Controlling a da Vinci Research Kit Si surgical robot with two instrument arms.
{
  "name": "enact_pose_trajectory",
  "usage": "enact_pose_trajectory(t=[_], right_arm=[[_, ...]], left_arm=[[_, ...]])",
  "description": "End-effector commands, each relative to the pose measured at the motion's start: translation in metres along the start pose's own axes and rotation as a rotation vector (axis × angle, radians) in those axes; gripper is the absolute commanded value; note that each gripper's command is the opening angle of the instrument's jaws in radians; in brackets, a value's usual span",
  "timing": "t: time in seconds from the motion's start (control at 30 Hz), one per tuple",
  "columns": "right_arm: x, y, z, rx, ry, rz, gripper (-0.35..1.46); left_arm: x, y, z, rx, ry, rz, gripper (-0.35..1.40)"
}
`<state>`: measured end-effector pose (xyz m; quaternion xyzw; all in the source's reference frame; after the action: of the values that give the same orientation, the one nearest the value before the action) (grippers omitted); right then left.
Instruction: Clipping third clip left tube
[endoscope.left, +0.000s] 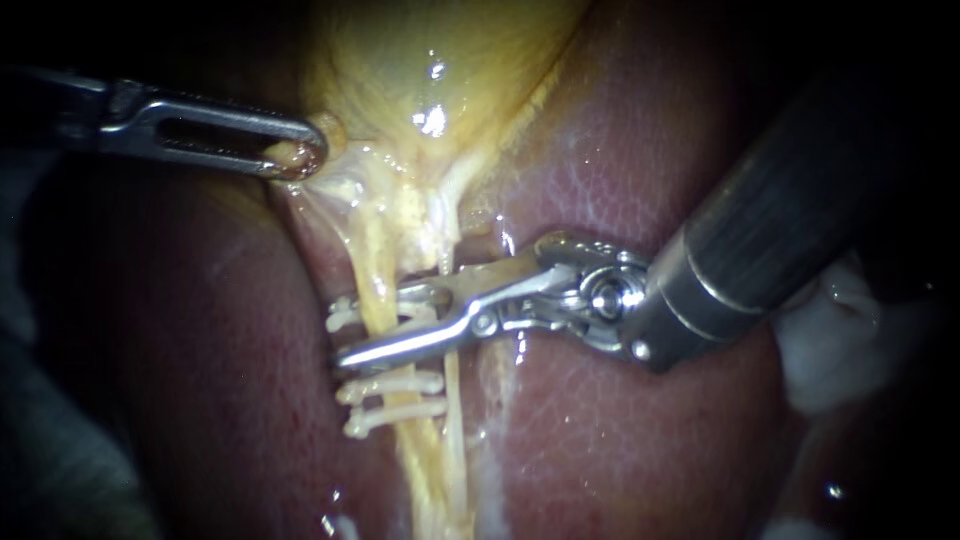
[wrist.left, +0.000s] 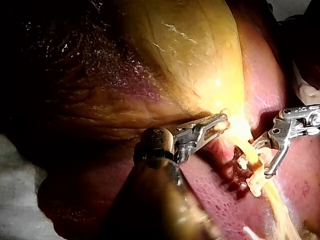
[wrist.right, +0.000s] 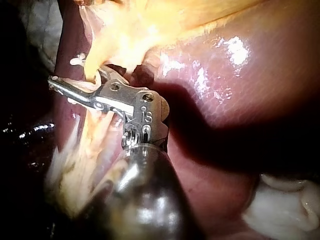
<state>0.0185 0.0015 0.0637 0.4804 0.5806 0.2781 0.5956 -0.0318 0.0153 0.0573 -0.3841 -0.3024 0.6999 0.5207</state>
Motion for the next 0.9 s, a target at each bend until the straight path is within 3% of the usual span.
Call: enact_pose_trajectory(t=[0.03, 0.3, 0.67, 0.73, 0.9], right_arm=[[0.0002, -0.0002, 0.0, 0.002, 0.001, 0.001, 0.46], [0.0016, -0.0012, 0.0, 0.009, 0.015, 0.01, 0.37], [0.0017, -0.0019, -0.0007, -0.011, 0.03, 0.017, -0.18], [0.0016, -0.0019, -0.0008, -0.011, 0.03, 0.017, -0.35], [0.0012, -0.002, -0.001, -0.029, 0.045, 0.015, -0.35]], left_arm=[[0.0, 0.0, 0.0, 0.0, 0.0, 0.0, -0.35], [0.0, 0.0, 0.0, 0.0, 0.0, 0.0, -0.35], [0.0, 0.0, 0.0, 0.0, 0.0, 0.0, -0.35], [0.0, 0.0, 0.0, 0.0, 0.0, 0.0, -0.35], [0.0, 0.0, 0.0, 0.0, 0.0, 0.0, -0.35]])
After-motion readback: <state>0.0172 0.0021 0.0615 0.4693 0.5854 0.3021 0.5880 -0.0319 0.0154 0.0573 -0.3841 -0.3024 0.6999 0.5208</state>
